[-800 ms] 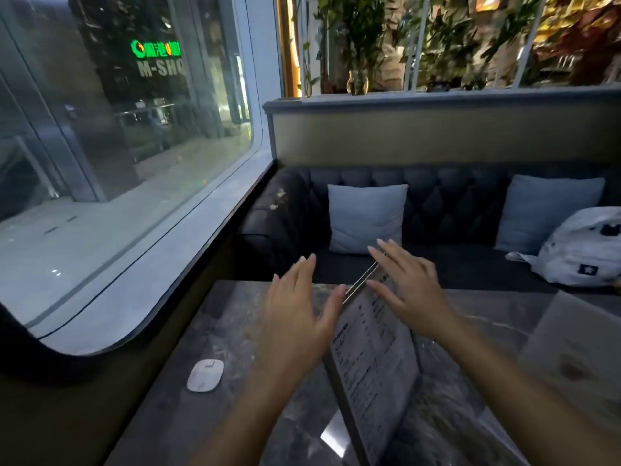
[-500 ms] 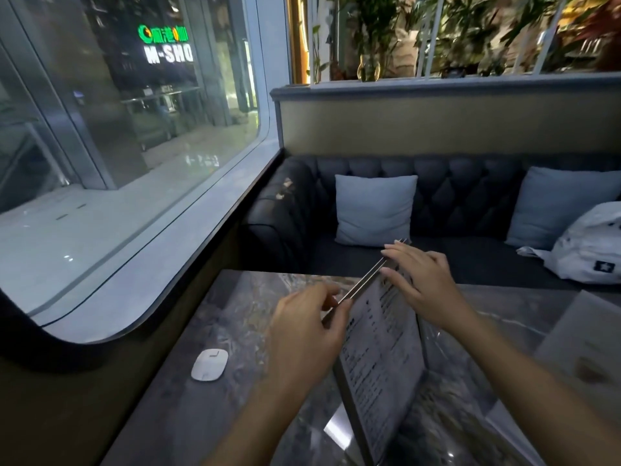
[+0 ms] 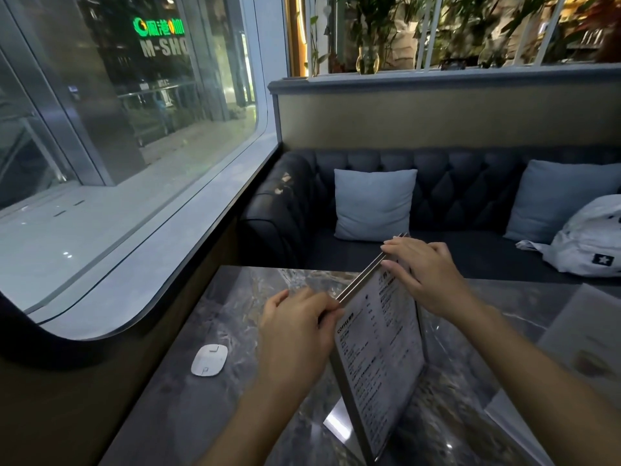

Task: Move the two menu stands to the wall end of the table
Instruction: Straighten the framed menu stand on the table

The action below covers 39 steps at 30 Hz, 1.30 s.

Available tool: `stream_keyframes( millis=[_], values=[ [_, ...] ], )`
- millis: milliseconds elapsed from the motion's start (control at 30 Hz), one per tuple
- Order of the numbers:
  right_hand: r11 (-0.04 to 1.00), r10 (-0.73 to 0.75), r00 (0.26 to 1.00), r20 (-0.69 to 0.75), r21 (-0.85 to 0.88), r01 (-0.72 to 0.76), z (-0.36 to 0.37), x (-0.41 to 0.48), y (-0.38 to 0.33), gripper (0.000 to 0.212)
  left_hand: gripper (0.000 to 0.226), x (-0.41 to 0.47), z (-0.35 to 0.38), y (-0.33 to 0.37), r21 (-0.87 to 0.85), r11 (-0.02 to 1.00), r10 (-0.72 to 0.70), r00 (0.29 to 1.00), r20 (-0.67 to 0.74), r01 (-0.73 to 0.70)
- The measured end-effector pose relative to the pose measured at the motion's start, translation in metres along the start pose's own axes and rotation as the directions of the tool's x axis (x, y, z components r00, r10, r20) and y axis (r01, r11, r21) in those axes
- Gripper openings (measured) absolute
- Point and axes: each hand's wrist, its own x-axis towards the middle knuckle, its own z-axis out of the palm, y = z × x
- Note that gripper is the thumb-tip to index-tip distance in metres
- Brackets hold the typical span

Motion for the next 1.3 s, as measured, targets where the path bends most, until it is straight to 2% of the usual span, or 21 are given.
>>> stream_keyframes(
  millis=[400,533,867,1300],
  values=[
    [0.99,-0.018,0.992,-0.124,-0.138,0.001,-0.016,-0.012,-0.001,0.013,0.008,0.034,-0.002,-0.015,0.144,0.99,-0.015,0.999,0.047,0.008],
    [0.981,-0.014,0.987,-0.159,-0.192,-0.017,-0.024,-0.018,-0.001,0.015,0.008,0.048,-0.001,-0.019,0.15,0.988,-0.039,0.995,0.088,0.026],
    [0.973,0.071,0.991,-0.117,-0.209,-0.094,-0.045,-0.03,-0.003,0.015,0.011,0.073,0.008,-0.019,0.109,0.994,-0.015,0.976,0.216,-0.009],
    [0.953,0.079,0.988,-0.131,-0.282,-0.114,-0.049,-0.039,-0.006,0.021,0.014,0.079,0.016,-0.017,0.089,0.996,-0.019,0.976,0.218,-0.001]
  ],
)
